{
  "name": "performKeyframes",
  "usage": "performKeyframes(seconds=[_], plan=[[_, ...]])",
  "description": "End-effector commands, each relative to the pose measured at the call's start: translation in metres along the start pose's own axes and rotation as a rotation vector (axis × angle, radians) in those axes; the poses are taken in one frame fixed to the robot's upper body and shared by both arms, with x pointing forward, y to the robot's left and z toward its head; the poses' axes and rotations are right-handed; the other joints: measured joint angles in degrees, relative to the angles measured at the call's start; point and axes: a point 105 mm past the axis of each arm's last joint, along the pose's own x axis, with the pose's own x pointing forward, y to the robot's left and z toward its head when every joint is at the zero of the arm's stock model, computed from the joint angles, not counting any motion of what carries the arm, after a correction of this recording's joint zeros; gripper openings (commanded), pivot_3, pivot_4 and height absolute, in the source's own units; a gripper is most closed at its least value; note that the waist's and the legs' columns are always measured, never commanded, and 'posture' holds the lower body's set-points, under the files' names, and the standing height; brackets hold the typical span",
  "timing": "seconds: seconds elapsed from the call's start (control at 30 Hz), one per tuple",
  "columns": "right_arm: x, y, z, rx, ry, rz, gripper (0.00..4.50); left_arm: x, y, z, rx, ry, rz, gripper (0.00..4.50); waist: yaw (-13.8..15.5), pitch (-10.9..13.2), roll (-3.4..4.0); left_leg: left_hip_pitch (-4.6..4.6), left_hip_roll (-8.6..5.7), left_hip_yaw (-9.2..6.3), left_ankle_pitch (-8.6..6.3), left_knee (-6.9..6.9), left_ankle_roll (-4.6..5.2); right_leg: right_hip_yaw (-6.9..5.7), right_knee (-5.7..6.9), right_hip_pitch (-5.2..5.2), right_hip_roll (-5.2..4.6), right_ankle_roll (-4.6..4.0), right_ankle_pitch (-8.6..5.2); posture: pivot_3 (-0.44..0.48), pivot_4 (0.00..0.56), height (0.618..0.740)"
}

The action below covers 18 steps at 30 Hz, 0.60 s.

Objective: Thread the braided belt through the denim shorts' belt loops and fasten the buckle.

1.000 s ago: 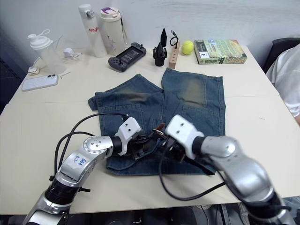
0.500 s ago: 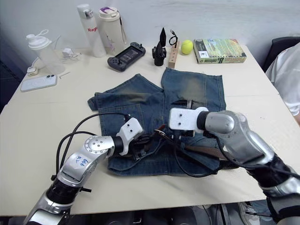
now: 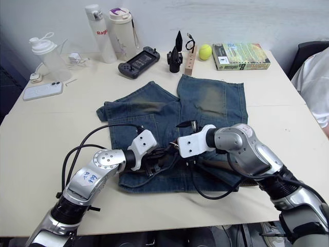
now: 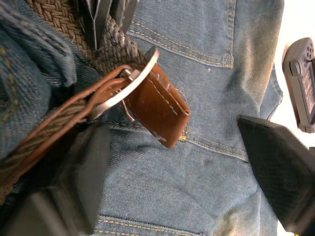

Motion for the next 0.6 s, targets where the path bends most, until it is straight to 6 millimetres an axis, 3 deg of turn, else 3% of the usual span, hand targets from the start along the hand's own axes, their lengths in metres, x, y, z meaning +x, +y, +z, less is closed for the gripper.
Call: performKeyframes(seconds=[0.03,0.17,0.53,0.6], plan=[[-0.005,-0.0071,0.0027,-0.028,-0.009,-0.029,2.17,0.0034,-0.0111,-0.0058,-0.004,0.021,-0.041,0.0,0.02,0.0,0.0,0.0,0.0,0.0,0.0,0.0,0.0,0.0,0.0,0.0,0.0,0.0,0.0,0.0,0.15,0.717],[-0.0043,-0.005,0.0037,-0.023,-0.014,-0.021,0.17,0.0034,-0.0114,-0.006,-0.003,0.021,-0.042,0.0,-0.04,0.0,0.0,0.01,0.0,0.0,0.0,0.0,0.0,0.0,0.0,0.01,0.0,0.0,0.0,0.0,0.15,0.717],[-0.0056,-0.0007,0.0071,0.024,-0.021,-0.029,0.07,0.0031,-0.0134,-0.0018,0.023,-0.011,-0.061,0.0,-0.06,0.0,0.0,0.05,0.01,0.0,0.01,-0.01,-0.02,0.0,0.0,0.02,0.0,0.0,0.0,0.0,0.15,0.717],[-0.0063,-0.0005,0.006,0.04,-0.012,-0.037,0.0,-0.0009,-0.0156,0.0029,0.044,-0.035,-0.083,0.81,-0.08,0.0,0.0,0.05,0.01,0.0,0.01,-0.01,-0.02,0.01,0.01,0.02,0.0,0.0,0.0,0.0,0.15,0.717]])
